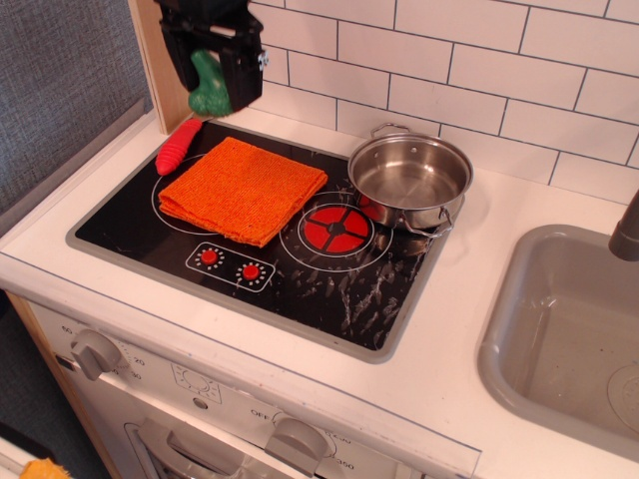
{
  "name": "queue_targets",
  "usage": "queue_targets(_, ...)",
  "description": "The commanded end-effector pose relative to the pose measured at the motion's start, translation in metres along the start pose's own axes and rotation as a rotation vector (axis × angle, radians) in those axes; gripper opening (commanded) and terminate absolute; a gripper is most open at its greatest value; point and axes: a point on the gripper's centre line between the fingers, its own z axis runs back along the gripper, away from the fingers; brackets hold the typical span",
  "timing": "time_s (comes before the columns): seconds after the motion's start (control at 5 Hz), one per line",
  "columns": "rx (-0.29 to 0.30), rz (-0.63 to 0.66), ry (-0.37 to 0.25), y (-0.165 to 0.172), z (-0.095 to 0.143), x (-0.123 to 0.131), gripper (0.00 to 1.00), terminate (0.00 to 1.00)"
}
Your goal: Put the broccoli on the cloth
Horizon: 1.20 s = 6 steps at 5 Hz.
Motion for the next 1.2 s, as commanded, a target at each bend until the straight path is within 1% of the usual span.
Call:
queue_targets(0.0,0.032,-0.026,0.014,-0.017,0.002,-0.007,1.0,0.0)
queue_targets(0.2,0.037,-0.01,0.026,-0.014,0.001,-0.008,1.0,0.0)
queue_targets(0.4,0.038,0.029,0.021,-0.013,0.006,-0.011,1.0,0.0)
queue_targets(0.6,0.015,0.072,0.019,-0.016,0.015,-0.019,1.0,0.0)
queue_targets(1.0,0.015,0.072,0.019,-0.016,0.015,-0.019,1.0,0.0)
